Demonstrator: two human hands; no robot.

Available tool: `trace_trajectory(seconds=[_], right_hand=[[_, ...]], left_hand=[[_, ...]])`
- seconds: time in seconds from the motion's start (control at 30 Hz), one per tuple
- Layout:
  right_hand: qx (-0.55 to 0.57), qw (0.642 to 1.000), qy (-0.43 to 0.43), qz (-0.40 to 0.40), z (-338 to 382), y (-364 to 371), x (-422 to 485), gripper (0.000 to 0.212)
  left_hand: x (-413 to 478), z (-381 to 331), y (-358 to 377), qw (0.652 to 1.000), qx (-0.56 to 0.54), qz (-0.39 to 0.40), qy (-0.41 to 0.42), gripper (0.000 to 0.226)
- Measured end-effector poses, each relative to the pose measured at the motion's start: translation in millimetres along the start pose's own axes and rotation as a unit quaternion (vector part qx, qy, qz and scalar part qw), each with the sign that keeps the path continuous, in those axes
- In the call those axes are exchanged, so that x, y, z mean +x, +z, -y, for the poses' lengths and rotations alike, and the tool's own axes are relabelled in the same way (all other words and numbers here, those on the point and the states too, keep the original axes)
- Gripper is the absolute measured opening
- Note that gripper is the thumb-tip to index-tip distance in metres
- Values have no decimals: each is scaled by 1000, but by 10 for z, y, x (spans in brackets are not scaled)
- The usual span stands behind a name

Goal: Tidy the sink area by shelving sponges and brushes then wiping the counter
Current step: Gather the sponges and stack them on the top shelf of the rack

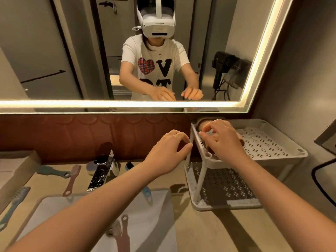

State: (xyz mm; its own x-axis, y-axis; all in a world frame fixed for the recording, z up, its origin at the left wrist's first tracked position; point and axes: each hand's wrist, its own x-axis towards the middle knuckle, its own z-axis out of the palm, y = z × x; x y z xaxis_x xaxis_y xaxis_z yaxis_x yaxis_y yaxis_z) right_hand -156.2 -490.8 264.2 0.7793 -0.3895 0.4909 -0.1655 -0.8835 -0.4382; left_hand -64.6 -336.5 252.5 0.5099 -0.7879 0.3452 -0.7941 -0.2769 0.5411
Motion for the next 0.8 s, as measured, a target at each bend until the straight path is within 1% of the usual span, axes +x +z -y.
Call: trace_trajectory(seconds=[0.13,0.2,0.4,0.57,0.63,0.67,0.73,0.8], right_hand=[[15,997,-49,57,397,254,-190,13],[30,993,-66,89,605,440,-305,11],[85,977,-68,184,1110,1127,-701,6],[127,955,-28,268,1419,1665,-1031,7],[134,948,-14,287,1394,1744,-1124,7],[142,937,-2,319,1580,2032,-1256,7],[152,930,28,332,1609,2164,-1373,6],[163,920,41,353,1702,2383,-1507,6]], left_hand=[[-389,214,-276,999,6,32,-27,24],[-635,400,-402,997,1,58,-54,24],[-1341,927,-617,985,-24,100,-141,21],[-1929,1379,-735,966,-39,109,-231,21],[-2021,1500,-712,959,-47,106,-260,19],[-2338,1723,-792,946,-55,105,-300,17],[-2534,1921,-742,939,-58,102,-325,15],[-2817,2132,-736,923,-45,104,-367,13]])
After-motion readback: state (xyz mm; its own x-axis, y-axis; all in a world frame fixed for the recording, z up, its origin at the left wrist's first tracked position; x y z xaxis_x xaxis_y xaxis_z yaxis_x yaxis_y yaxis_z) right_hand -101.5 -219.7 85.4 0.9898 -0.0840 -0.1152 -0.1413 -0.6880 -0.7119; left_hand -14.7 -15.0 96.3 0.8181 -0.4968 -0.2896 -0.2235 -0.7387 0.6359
